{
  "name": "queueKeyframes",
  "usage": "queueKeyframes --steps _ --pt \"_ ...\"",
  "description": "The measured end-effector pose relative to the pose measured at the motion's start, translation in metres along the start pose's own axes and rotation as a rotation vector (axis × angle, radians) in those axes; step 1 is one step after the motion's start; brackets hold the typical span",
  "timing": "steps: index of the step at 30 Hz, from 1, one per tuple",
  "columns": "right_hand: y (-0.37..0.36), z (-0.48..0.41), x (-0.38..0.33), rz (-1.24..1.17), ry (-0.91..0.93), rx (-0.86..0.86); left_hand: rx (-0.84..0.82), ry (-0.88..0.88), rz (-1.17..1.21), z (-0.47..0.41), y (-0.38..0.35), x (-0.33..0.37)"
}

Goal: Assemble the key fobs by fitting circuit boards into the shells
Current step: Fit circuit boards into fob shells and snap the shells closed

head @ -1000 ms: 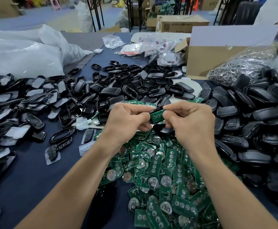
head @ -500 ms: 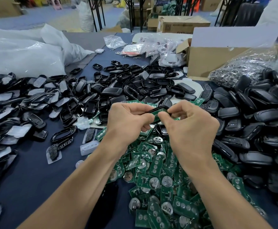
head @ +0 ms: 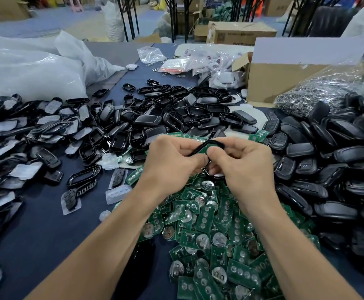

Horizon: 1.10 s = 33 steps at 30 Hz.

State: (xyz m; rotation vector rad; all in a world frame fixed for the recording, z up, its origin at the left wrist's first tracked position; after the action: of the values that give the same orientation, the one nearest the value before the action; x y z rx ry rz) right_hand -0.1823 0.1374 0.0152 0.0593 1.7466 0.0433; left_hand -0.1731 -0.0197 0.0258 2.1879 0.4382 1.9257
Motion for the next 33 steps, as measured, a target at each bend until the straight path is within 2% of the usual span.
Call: queueKeyframes --steps 3,7,10,13,15,20,24,27,29,31,33 --pt "0.001 -0.001 -0.002 -0.084 -0.043 -0.032 0.005 0.015 0.076 -0.001 0.003 0.002" --pt "0.002 0.001 -0.003 0.099 -0.005 -0.019 -0.022 -0.069 -0.163 0.000 0.005 0.002" --pt "0.000 0.002 -0.005 0.158 0.001 -0.022 0.038 -0.055 -0.166 0.000 0.004 0.002" --pt "-0.012 0.005 -0.008 0.221 -0.031 -0.063 0.225 -0.020 -0.092 -0.007 0.024 0.003" --pt "-0.026 0.010 -0.012 0.308 -0.014 -0.145 0.392 0.024 0.051 -0.015 0.054 -0.001" --pt "-0.092 0.005 -0.026 0.567 0.147 -0.399 0.829 0.103 0.476 -0.024 0.133 -0.021" --pt "-0.182 -0.015 -0.021 0.926 0.370 -0.706 1.157 0.084 0.643 -0.021 0.177 -0.037" --pt "-0.245 -0.034 -0.011 1.064 0.407 -0.821 1.259 0.069 0.635 -0.020 0.194 -0.045" --pt "-0.279 -0.043 -0.009 1.030 0.392 -0.858 1.282 0.058 0.595 -0.021 0.196 -0.048" --pt "-0.305 -0.050 -0.010 0.930 0.392 -0.843 1.275 0.040 0.538 -0.022 0.197 -0.050" --pt "-0.322 -0.055 -0.010 0.820 0.370 -0.752 1.258 0.020 0.520 -0.022 0.198 -0.050"
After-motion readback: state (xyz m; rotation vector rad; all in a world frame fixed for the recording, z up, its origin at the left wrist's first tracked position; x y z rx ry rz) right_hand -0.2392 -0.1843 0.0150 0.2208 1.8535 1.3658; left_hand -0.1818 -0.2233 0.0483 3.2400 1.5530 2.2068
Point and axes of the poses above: each hand's wrist, its own z-axis away from the middle knuckle, its own y-axis out of the back of the hand, x = y × z, the point moved 1 cm from there along -z, towards the middle knuckle
